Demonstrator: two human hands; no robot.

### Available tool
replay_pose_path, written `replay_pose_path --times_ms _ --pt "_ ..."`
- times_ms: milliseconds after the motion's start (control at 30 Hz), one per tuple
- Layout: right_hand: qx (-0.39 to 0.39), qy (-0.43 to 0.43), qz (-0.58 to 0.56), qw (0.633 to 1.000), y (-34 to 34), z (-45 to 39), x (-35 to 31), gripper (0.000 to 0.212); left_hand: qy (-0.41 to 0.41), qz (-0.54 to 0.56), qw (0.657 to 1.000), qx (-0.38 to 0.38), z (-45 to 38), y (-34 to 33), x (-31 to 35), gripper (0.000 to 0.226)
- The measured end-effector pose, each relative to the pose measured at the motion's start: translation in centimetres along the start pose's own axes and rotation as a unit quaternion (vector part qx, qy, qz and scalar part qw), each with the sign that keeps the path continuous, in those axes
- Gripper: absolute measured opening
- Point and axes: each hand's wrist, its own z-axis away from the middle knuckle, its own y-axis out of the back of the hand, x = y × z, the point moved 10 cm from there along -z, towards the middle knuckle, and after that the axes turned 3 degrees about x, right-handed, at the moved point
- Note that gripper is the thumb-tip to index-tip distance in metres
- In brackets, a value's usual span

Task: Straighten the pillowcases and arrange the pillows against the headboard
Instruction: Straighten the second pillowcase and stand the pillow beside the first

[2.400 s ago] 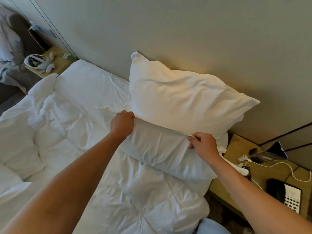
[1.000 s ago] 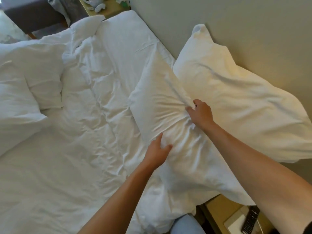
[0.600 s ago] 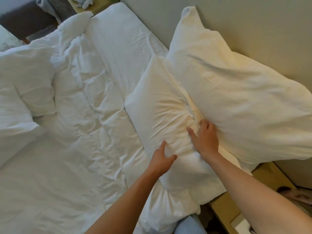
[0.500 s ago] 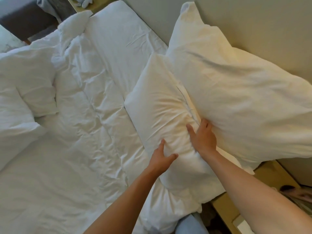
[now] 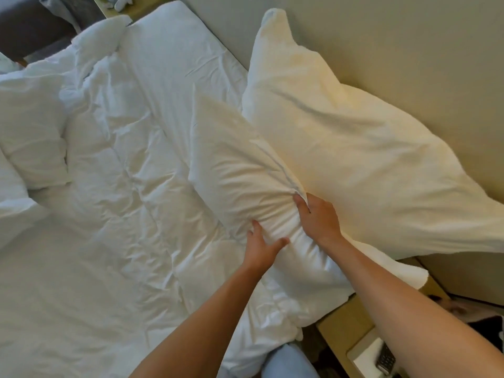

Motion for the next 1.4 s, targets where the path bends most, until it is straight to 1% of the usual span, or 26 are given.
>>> replay_pose_path --times_ms 100,200,300,433,533,567,633,700,767,833,900,967,1133,1233,1300,1333,1400 --pt "-0.023 -0.023 -0.032 0.999 -1.2 -1.3 -0.2 0.054 -0.001 0.003 0.999 0.054 -1.0 0.3 0.2 0.128" --pt "-0.067 -0.037 -0.106 0.991 -2.5 -1.5 -1.0 0.057 -0.016 0.013 0.996 0.089 -0.8 2.3 0.2 0.130" --pt "-0.105 -0.020 -0.197 0.975 -3.1 -0.5 -3.2 0.058 -0.035 0.036 0.993 0.109 0.4 4.5 -0.1 0.125" --pt "-0.145 0.026 -0.307 0.940 -3.3 0.4 -7.9 0.059 -0.045 0.076 0.989 0.120 2.4 7.8 0.4 0.118" --pt "-0.142 0.037 -0.351 0.925 -2.2 0.2 -9.8 0.056 -0.053 0.059 0.989 0.125 3.3 9.6 2.1 0.117" --pt "-0.136 0.034 -0.361 0.922 -1.8 0.0 -9.5 0.056 -0.058 0.039 0.989 0.131 3.3 9.9 2.6 0.117" --pt "-0.111 0.010 -0.364 0.925 -1.0 -0.5 -7.0 0.055 -0.066 -0.023 0.986 0.153 3.1 9.6 3.5 0.117" --pt "-0.077 -0.026 -0.337 0.938 -0.6 -0.8 -2.8 0.054 -0.070 -0.097 0.980 0.157 2.2 7.6 3.9 0.112" --pt "-0.059 -0.040 -0.244 0.967 -0.5 -0.8 0.9 0.045 -0.045 -0.145 0.982 0.113 0.8 3.9 3.3 0.110" --pt "-0.069 -0.015 -0.137 0.988 -0.7 -0.6 2.4 0.034 -0.017 -0.154 0.985 0.077 -0.3 0.8 2.4 0.114" --pt "-0.080 0.019 -0.056 0.995 -1.0 -0.7 2.1 0.031 -0.004 -0.158 0.984 0.084 -1.2 -0.2 1.9 0.118" --pt "-0.075 0.030 -0.008 0.997 -1.0 -1.0 1.5 0.033 -0.004 -0.168 0.981 0.092 -1.9 -0.1 1.8 0.119" --pt "-0.080 0.026 0.060 0.995 0.1 -1.0 1.4 0.032 0.004 -0.212 0.975 0.067 -3.1 0.0 2.4 0.120" --pt "-0.099 0.023 0.101 0.990 0.9 -0.6 1.2 0.027 0.010 -0.198 0.979 0.053 -2.3 0.2 2.1 0.122" --pt "-0.098 0.024 0.132 0.986 2.0 0.3 0.5 0.023 0.003 -0.173 0.984 0.039 -0.9 0.6 1.6 0.118" --pt "-0.090 0.028 0.152 0.984 2.7 1.0 0.1 0.026 -0.007 -0.158 0.987 0.034 0.0 0.8 1.5 0.113" --pt "-0.064 0.053 0.198 0.977 4.2 3.1 -1.0 0.041 -0.041 -0.116 0.992 0.040 2.3 1.5 1.3 0.103"
